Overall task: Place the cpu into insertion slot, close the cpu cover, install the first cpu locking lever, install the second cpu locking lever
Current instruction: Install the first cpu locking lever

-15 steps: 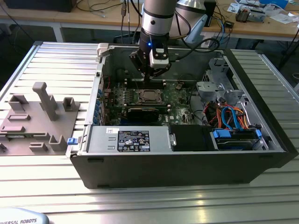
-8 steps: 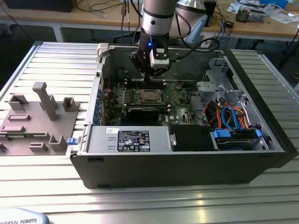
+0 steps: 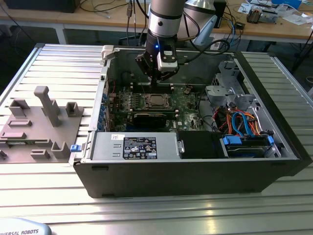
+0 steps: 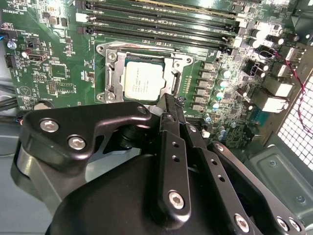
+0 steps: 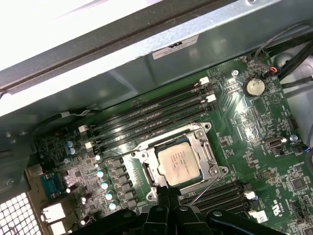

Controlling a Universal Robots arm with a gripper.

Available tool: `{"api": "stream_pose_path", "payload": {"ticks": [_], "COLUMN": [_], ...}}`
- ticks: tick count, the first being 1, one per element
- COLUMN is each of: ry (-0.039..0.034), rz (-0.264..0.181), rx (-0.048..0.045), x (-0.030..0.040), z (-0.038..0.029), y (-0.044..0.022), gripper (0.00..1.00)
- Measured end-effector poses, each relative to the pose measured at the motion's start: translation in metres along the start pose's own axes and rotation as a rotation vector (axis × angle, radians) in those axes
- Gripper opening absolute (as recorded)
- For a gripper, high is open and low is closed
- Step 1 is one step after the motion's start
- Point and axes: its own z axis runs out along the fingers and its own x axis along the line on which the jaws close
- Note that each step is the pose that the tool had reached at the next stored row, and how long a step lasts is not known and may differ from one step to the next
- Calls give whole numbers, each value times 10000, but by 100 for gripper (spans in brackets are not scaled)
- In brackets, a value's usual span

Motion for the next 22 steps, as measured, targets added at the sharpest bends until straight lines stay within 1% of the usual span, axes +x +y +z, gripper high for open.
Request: {"api": "stream_pose_path", "payload": {"ticks": [22], "ry": [-5], "rz": [-279], "rx": [18], "x": [0], "z": [0], "y": [0], "gripper": [11]}}
